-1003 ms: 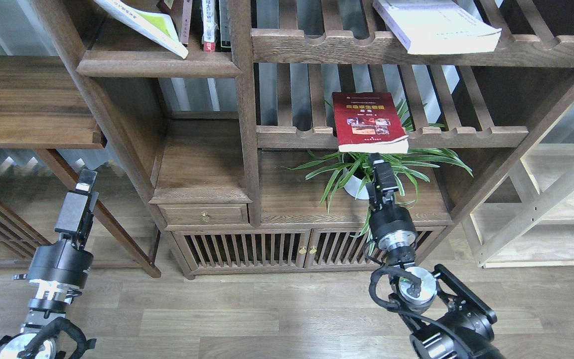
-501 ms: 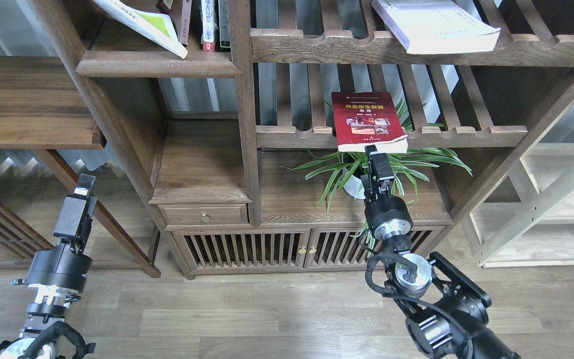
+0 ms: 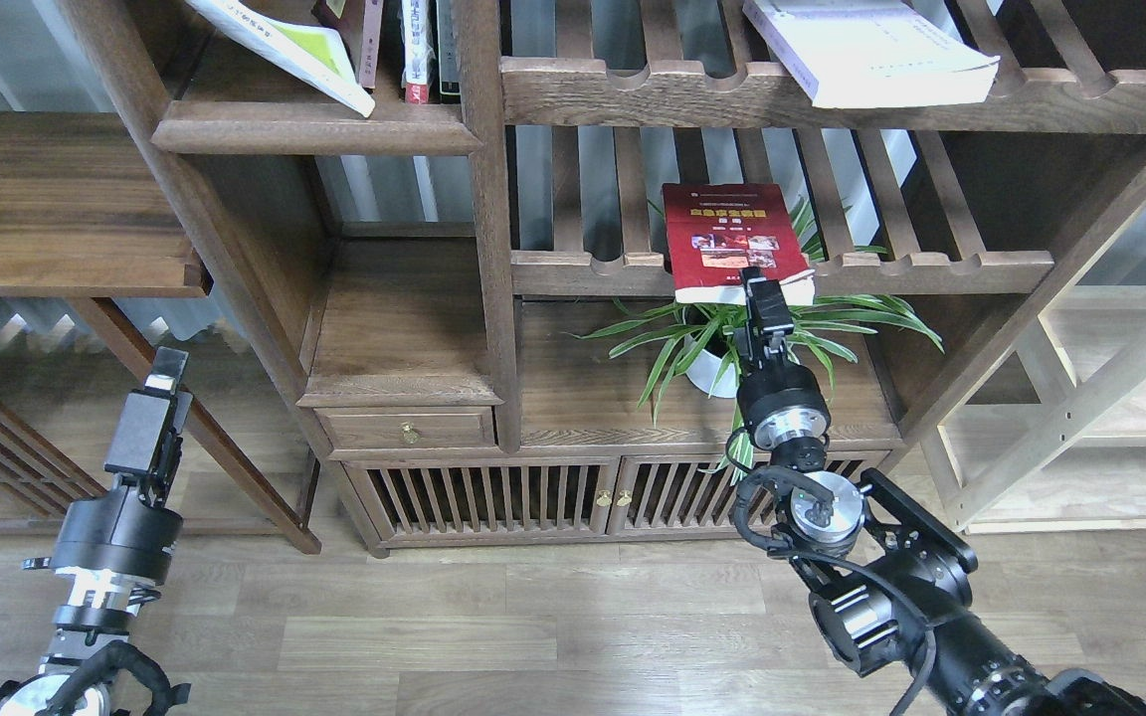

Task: Organize books on shelf
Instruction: 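Position the right gripper at the red book's lower edge, then pull the red book off the shelf with the right gripper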

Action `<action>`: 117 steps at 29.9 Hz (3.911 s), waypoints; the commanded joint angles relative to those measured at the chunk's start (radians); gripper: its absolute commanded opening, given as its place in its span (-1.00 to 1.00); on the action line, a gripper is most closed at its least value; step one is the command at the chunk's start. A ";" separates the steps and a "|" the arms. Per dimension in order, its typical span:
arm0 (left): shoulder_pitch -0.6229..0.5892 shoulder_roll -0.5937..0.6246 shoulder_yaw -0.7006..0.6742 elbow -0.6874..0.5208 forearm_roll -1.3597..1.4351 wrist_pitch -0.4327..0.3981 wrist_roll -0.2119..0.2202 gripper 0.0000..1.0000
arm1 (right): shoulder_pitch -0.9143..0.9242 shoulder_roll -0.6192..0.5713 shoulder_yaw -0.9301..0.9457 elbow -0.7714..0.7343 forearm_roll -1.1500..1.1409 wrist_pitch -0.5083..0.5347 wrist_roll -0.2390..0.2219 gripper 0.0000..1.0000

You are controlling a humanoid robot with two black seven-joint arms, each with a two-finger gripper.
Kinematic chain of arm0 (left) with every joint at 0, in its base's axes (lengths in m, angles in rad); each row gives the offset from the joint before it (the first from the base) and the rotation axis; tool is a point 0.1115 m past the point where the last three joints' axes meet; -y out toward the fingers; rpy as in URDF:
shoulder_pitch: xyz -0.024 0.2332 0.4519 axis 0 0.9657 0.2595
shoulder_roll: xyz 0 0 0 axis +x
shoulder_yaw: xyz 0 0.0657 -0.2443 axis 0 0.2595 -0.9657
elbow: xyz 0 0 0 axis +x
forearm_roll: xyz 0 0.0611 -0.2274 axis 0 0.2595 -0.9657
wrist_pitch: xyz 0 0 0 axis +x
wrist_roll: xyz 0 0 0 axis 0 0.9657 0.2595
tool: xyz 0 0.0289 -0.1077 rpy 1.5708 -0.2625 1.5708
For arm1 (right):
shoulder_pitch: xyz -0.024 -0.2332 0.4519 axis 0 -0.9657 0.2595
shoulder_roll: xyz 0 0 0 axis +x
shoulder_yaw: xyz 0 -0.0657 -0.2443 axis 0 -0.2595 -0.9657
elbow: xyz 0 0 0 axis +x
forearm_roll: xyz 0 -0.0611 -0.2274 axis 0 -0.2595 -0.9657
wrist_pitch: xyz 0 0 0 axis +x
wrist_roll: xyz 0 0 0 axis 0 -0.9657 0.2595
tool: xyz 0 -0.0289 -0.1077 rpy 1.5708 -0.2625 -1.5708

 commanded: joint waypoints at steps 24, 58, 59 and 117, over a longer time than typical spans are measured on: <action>0.000 -0.003 -0.011 -0.006 0.000 0.000 0.000 0.98 | 0.060 0.000 -0.046 -0.045 0.074 -0.001 -0.011 0.68; 0.009 -0.003 -0.016 -0.002 0.000 0.000 -0.002 0.98 | 0.098 0.000 -0.049 -0.119 0.103 -0.003 -0.002 -0.44; 0.009 -0.003 -0.019 -0.002 0.000 0.000 -0.002 0.98 | 0.098 0.000 -0.049 -0.117 0.103 -0.003 -0.002 -0.44; 0.008 0.018 0.004 -0.012 -0.009 0.000 -0.002 0.98 | 0.083 0.000 -0.087 -0.103 0.099 0.031 -0.006 -0.21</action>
